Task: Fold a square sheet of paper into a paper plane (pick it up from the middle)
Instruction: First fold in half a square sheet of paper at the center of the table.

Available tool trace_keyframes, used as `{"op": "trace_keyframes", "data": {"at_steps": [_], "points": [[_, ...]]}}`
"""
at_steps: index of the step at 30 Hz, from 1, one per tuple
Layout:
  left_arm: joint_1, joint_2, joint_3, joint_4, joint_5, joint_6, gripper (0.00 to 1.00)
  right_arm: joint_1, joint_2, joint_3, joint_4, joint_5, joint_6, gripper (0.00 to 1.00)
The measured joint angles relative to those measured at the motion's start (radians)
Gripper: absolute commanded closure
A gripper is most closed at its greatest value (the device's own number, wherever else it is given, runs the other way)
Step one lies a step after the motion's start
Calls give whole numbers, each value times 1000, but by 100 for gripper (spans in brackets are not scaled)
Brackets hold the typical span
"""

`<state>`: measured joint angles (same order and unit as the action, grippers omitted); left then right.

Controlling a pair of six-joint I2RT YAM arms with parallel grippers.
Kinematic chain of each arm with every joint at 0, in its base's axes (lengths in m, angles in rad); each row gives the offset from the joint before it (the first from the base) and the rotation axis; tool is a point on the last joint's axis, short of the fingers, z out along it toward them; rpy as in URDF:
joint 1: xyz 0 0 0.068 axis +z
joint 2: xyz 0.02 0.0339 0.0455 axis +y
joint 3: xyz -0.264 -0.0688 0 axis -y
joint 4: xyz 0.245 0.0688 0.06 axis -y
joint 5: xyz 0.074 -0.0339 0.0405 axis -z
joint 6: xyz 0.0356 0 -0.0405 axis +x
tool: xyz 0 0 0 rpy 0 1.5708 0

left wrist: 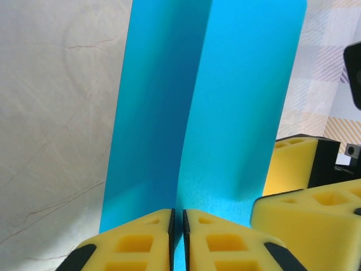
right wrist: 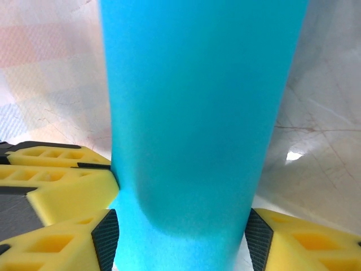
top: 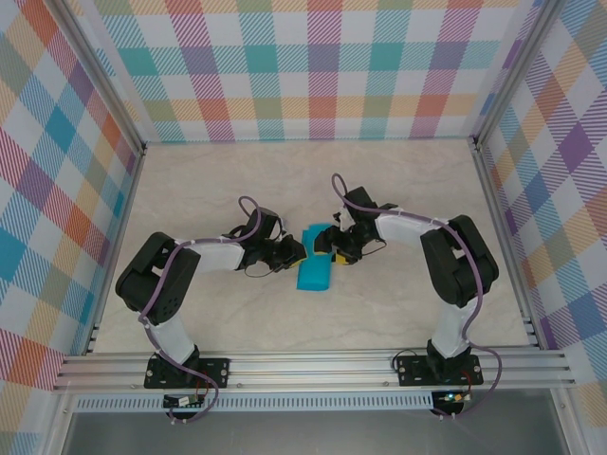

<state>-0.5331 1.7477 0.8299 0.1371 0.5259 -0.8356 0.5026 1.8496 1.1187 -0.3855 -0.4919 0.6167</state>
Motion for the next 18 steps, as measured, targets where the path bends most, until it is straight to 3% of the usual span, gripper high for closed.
{"op": "trace_keyframes", "data": {"at_steps": [6,13,18], "points": [[0,0,0,-3,-3,10,91,-18,-43,-30,1,1,10,35],[0,0,0,-3,-7,14,91,-31,-60,-53,-1,11,31,50],[0,0,0,-3,-14,14,91,-31,-59,-53,-5,22,33,53]]}}
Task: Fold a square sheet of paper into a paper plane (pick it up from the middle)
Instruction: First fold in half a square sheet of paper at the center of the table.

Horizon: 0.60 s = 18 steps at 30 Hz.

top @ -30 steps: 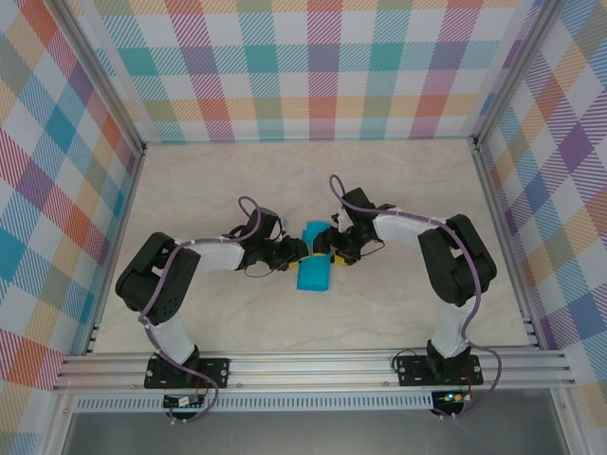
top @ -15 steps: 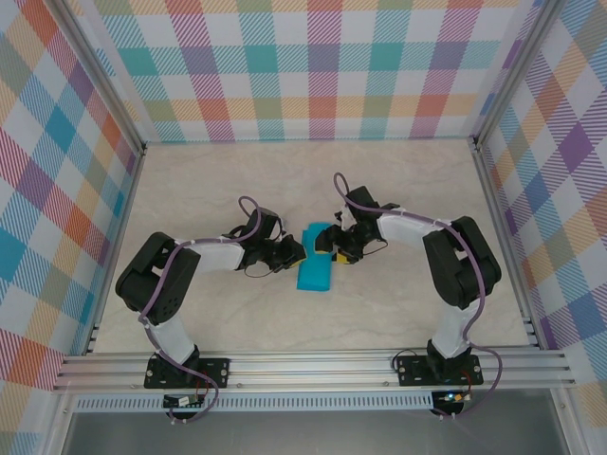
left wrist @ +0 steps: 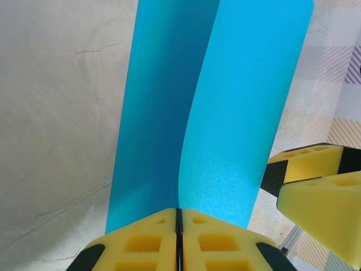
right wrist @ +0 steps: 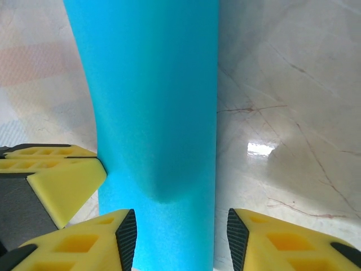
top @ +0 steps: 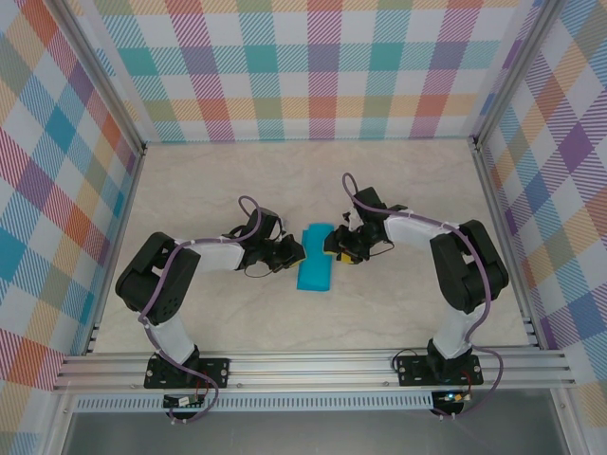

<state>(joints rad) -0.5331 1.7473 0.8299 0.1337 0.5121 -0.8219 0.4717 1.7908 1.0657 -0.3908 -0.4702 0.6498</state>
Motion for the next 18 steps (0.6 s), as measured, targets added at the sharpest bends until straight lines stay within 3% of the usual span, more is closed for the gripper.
{"op": "trace_keyframes", "data": {"at_steps": [5,10,11,18], "points": [[0,0,0,0,0,0,83,0,20,3,-4,-1,-1,53],[0,-27,0,-41,-31,5,63,0,61,6,-21,10,-4,53],[0,-44,0,-62,-46,8,55,0,66,7,-23,10,-4,53],[0,-197,18,-241,-196,42,51,14,82,46,-52,43,-7,50]]}}
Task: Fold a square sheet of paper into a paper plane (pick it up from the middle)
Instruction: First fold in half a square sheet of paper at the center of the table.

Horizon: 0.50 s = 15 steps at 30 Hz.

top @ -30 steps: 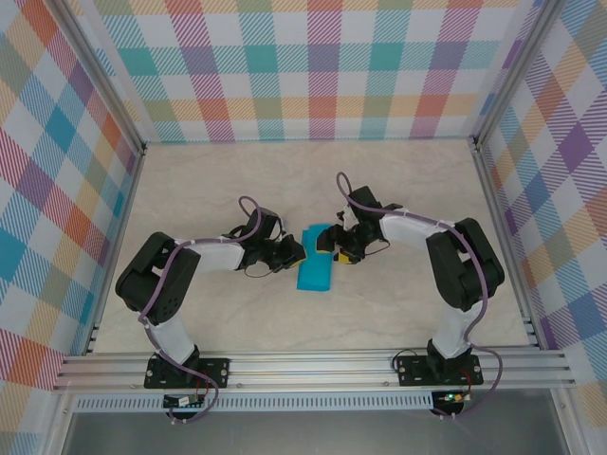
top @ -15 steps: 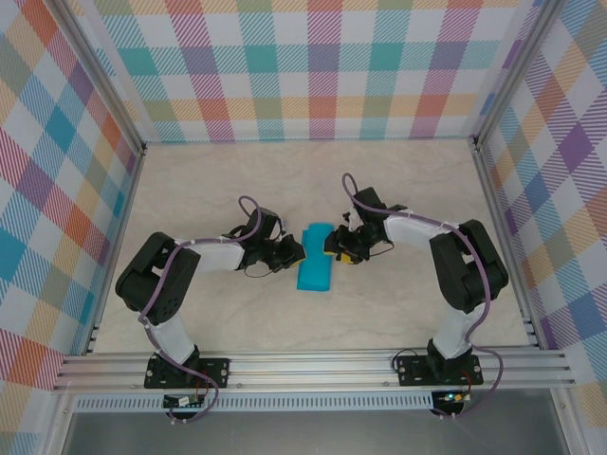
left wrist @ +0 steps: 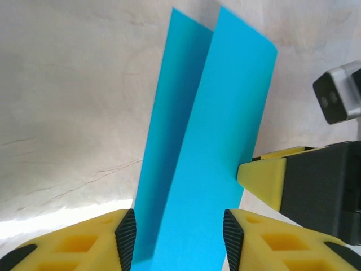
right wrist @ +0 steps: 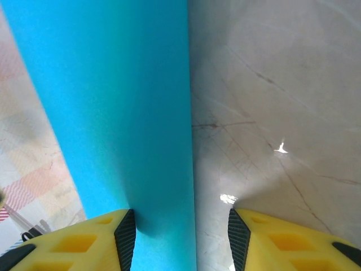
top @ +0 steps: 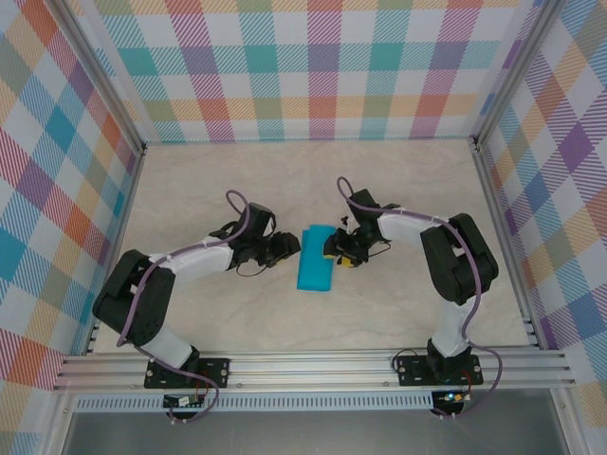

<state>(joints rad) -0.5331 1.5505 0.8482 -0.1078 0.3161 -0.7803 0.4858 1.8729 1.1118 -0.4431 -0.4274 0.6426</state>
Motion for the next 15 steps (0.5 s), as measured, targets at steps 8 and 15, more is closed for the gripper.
{"op": "trace_keyframes", "data": {"at_steps": [8,15], "points": [[0,-90,16,-108,-102,20,50,29,23,60,-74,55,-5,46],[0,-90,17,-130,-117,27,50,52,58,130,-159,106,-25,42]]}}
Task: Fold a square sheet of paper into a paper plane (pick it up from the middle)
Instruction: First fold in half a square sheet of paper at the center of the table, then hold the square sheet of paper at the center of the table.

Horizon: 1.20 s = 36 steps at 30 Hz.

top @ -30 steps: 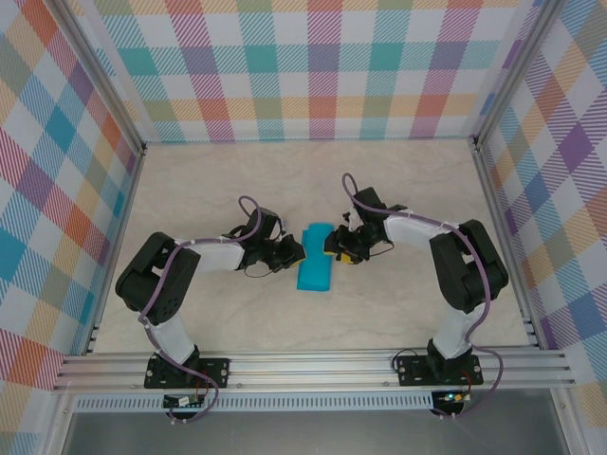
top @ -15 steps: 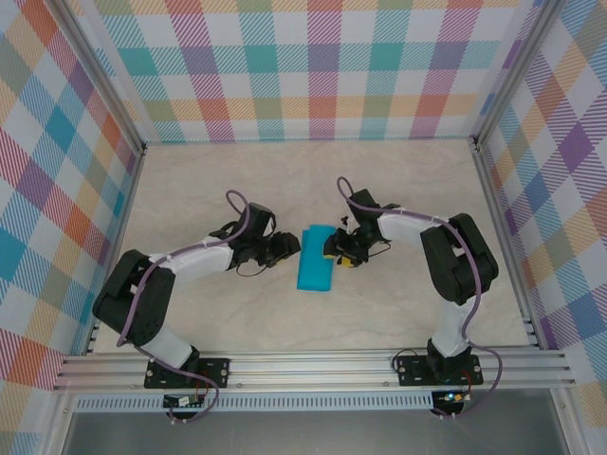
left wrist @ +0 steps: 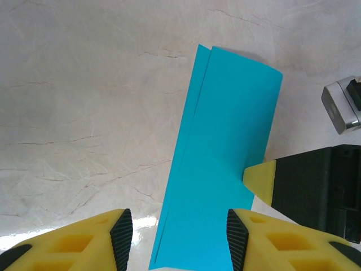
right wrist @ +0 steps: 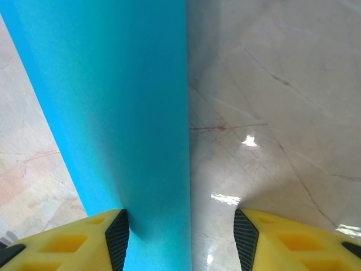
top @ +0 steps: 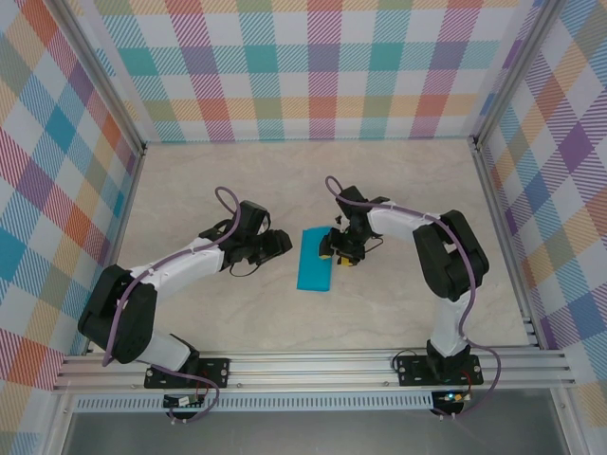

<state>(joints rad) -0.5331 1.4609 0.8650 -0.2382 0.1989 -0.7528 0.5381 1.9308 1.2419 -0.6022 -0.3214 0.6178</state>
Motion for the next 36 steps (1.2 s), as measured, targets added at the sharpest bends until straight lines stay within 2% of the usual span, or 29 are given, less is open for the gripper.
{"op": "trace_keyframes", "data": {"at_steps": [20,36], "points": [[0,0,2,-1,0,13,50,26,81,135,-154,65,-14,41],[0,0,2,-4,0,14,51,29,106,174,-197,76,-28,37]]}}
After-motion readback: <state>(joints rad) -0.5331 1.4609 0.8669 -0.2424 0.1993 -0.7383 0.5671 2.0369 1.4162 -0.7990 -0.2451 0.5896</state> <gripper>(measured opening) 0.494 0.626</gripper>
